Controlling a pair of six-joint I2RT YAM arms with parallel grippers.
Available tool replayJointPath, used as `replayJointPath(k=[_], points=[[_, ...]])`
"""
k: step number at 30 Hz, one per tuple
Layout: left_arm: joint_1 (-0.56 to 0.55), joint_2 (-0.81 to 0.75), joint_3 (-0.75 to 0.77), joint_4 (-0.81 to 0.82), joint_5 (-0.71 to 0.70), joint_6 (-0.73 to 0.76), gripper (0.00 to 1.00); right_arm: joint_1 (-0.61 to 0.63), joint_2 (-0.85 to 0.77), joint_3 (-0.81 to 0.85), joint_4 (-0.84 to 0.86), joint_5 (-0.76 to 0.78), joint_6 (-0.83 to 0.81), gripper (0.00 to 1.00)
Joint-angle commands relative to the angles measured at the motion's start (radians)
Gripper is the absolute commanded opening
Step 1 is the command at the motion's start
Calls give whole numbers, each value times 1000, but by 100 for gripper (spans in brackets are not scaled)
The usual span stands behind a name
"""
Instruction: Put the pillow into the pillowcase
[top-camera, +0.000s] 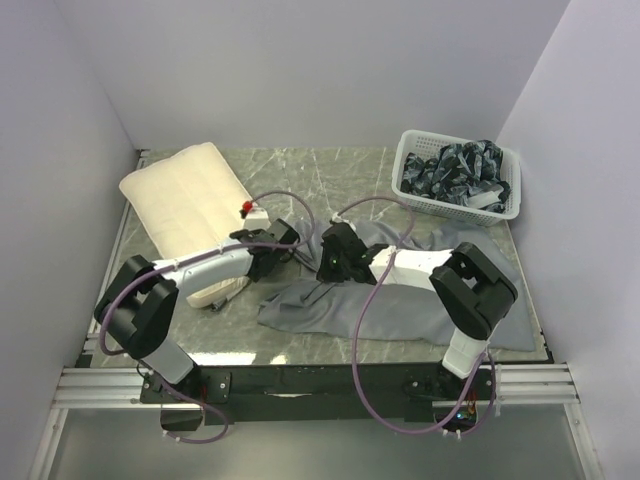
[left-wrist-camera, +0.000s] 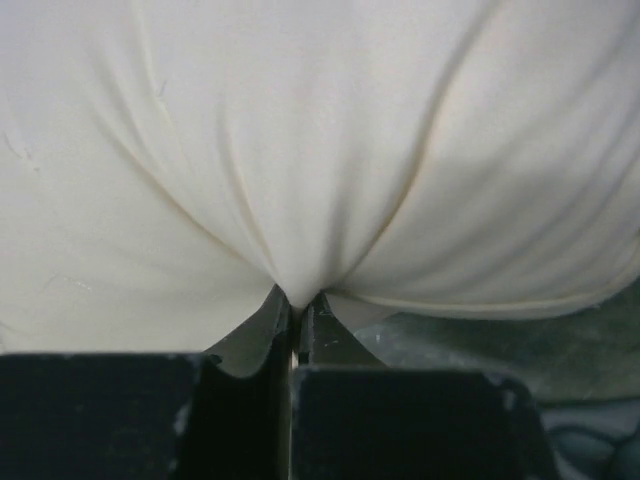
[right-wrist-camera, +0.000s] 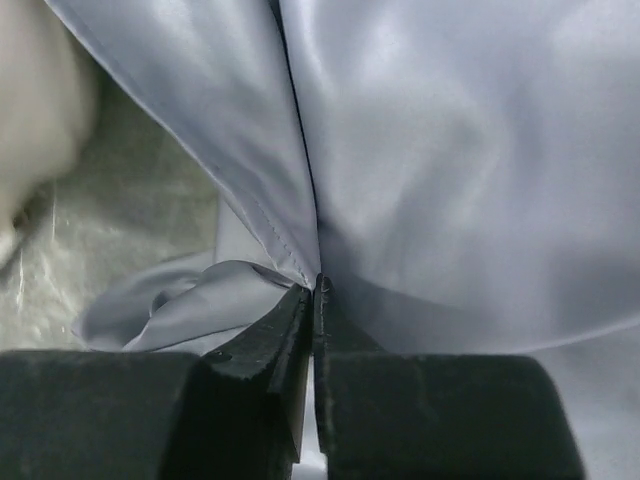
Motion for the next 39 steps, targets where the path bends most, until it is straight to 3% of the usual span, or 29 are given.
replayJointPath(k=[1, 4, 9, 12, 15, 17, 24, 28, 32, 37, 39], points=[[115, -34, 54, 87, 88, 102, 1, -51, -57, -63, 132, -90, 4, 10], [232, -83, 77, 149, 283, 137, 1, -74, -33, -57, 170, -147, -16, 14], [331, -104, 151, 134, 367, 172, 1, -75, 44, 72, 167, -205, -82, 27], [410, -138, 163, 157, 487, 180, 1, -74, 107, 161, 181, -280, -101, 34], [457, -172, 180, 154, 565, 182, 1, -72, 184, 279, 132, -326, -113, 34], [462, -204, 188, 148, 576, 186, 1, -69, 219, 351, 77, -310, -137, 36], [474, -351, 162, 132, 591, 174, 1, -63, 288, 520, -104, -141, -249, 58], [477, -436, 145, 126, 588, 145, 1, -59, 412, 667, -199, -67, -285, 59], [479, -496, 142, 115, 605, 131, 1, -46, 481, 785, -247, -7, -294, 68], [479, -565, 145, 97, 622, 131, 1, -46, 586, 931, -342, 51, -297, 63], [479, -585, 150, 85, 627, 137, 1, -48, 600, 960, -345, 51, -302, 49]])
